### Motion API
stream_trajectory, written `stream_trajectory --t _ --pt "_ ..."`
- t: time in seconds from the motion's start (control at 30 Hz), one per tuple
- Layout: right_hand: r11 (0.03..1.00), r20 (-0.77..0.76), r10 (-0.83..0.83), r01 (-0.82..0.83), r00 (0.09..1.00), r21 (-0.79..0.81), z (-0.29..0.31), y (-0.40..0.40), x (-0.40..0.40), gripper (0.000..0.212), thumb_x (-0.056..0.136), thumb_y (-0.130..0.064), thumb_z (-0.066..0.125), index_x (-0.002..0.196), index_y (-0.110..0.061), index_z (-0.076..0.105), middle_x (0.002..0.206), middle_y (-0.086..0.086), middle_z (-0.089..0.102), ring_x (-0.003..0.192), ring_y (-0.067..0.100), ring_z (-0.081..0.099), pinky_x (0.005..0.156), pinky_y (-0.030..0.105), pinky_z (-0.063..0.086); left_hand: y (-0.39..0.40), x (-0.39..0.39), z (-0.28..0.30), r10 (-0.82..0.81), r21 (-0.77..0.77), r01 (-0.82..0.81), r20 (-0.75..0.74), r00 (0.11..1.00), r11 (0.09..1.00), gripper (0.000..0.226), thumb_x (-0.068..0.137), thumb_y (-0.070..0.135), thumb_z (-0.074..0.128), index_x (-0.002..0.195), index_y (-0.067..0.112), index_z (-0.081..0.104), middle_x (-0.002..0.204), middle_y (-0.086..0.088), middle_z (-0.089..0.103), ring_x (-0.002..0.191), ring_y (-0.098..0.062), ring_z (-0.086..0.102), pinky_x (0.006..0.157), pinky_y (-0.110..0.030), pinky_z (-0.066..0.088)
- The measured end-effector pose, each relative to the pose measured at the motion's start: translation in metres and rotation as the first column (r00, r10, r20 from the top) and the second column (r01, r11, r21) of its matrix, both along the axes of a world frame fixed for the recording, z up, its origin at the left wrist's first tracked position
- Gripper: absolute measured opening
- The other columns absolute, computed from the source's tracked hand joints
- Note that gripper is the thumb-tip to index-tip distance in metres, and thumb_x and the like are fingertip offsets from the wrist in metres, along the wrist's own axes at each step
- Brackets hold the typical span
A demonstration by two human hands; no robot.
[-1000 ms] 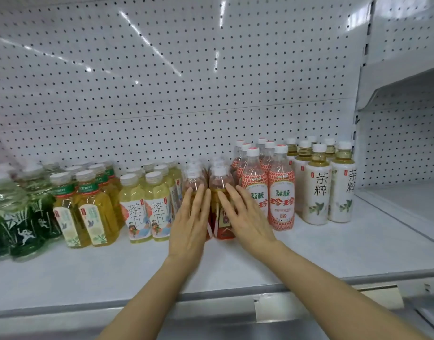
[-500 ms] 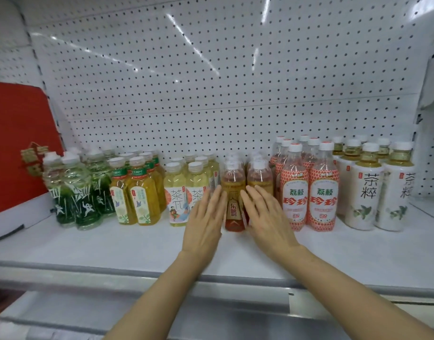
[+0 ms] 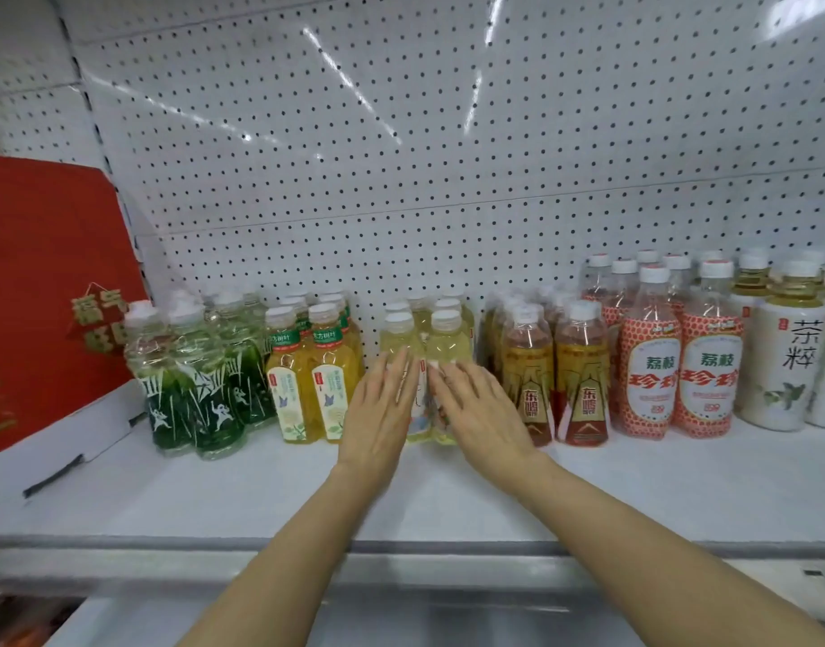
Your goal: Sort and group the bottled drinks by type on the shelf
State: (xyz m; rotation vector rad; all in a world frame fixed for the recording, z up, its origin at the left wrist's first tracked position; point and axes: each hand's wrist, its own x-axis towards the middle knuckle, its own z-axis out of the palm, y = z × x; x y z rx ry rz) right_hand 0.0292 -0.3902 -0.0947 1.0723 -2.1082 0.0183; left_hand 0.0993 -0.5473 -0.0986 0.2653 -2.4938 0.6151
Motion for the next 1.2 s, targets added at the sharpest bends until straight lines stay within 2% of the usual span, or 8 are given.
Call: stream_trajectory --t 0.17,0.37,0.53,0.7,0.77,0.93,1.07,1.2 --pt "0.994 -0.034 -0.110 0.110 0.993 -0.001 -0.003 -0.014 0.004 0.084 0.064 -0.012 0.078 0.140 -0.002 0.044 0.138 0.020 0.048 0.125 0.042 0.043 0.108 0.050 0.037 -0.017 0.005 0.003 -0.148 -0.041 0.146 -0.056 0.987 0.989 0.098 0.089 0.024 0.066 0.157 0.011 -0.004 0.165 -0.013 0.003 0.150 -0.033 0.012 0.120 -0.042 0.024" --pt "0.992 -0.046 -0.015 0.009 0.999 -0.130 0.002 -0.062 0.033 0.065 0.073 -0.007 0.064 0.136 -0.002 0.047 0.133 0.018 0.052 0.121 0.039 0.047 0.104 0.049 0.038 -0.067 0.032 0.003 -0.189 -0.031 0.187 -0.141 0.972 0.982 0.095 0.077 0.024 0.078 0.155 0.009 0.025 0.162 -0.010 0.024 0.147 -0.030 0.020 0.116 -0.043 0.032" --pt "0.989 -0.014 0.054 -0.055 0.998 -0.140 0.004 -0.114 0.055 0.066 0.069 -0.003 0.063 0.133 -0.001 0.048 0.130 0.017 0.054 0.119 0.036 0.046 0.102 0.046 0.041 -0.118 0.056 0.001 -0.062 0.002 0.063 -0.151 0.987 0.998 0.100 0.079 0.028 0.079 0.157 0.010 0.020 0.164 -0.010 0.017 0.149 -0.030 0.016 0.119 -0.044 0.026" --pt "0.994 0.054 -0.003 0.008 0.999 -0.107 0.002 -0.143 0.062 0.077 0.059 -0.005 0.075 0.131 -0.003 0.048 0.131 0.017 0.052 0.116 0.035 0.051 0.099 0.045 0.044 -0.146 0.063 0.001 0.041 0.077 -0.033 -0.107 0.993 0.996 0.098 0.085 0.021 0.070 0.159 0.012 0.006 0.166 -0.010 0.008 0.151 -0.028 0.013 0.120 -0.042 0.024" --pt "0.991 0.062 -0.016 0.024 0.998 -0.135 0.002 -0.150 0.061 0.077 0.058 -0.004 0.076 0.130 -0.006 0.048 0.130 0.015 0.052 0.112 0.034 0.053 0.095 0.043 0.047 -0.152 0.060 0.003 0.059 0.109 -0.048 -0.100 0.993 0.993 0.101 0.082 0.021 0.075 0.158 0.012 0.008 0.165 -0.011 0.013 0.150 -0.028 0.018 0.117 -0.042 0.026" --pt "0.983 0.098 -0.046 0.062 0.994 -0.174 0.001 -0.160 0.060 0.083 0.050 -0.001 0.077 0.127 -0.011 0.049 0.130 0.015 0.050 0.110 0.035 0.052 0.090 0.042 0.050 -0.155 0.055 -0.001 -0.037 0.096 0.052 -0.149 0.988 0.994 0.097 0.073 0.016 0.082 0.154 0.008 0.030 0.155 -0.012 0.036 0.140 -0.029 0.034 0.109 -0.041 0.040" --pt "0.985 0.146 -0.007 0.032 0.989 -0.171 -0.004 -0.159 0.059 0.087 0.050 -0.003 0.079 0.130 -0.013 0.046 0.137 0.014 0.043 0.115 0.035 0.050 0.094 0.042 0.049 -0.156 0.057 -0.002 -0.073 0.125 0.096 -0.173 0.982 0.988 0.099 0.074 0.014 0.079 0.156 0.010 0.024 0.158 -0.009 0.031 0.144 -0.028 0.029 0.109 -0.040 0.039" --pt "0.972 0.161 0.060 -0.021 0.985 -0.233 0.002 -0.143 0.062 0.072 0.062 -0.014 0.081 0.127 -0.011 0.049 0.128 0.008 0.051 0.115 0.028 0.050 0.099 0.038 0.045 -0.156 0.073 -0.003 -0.081 0.217 0.108 -0.130 0.988 0.970 0.099 0.080 0.031 0.076 0.157 0.017 0.016 0.163 -0.004 0.019 0.148 -0.023 0.024 0.115 -0.036 0.029"
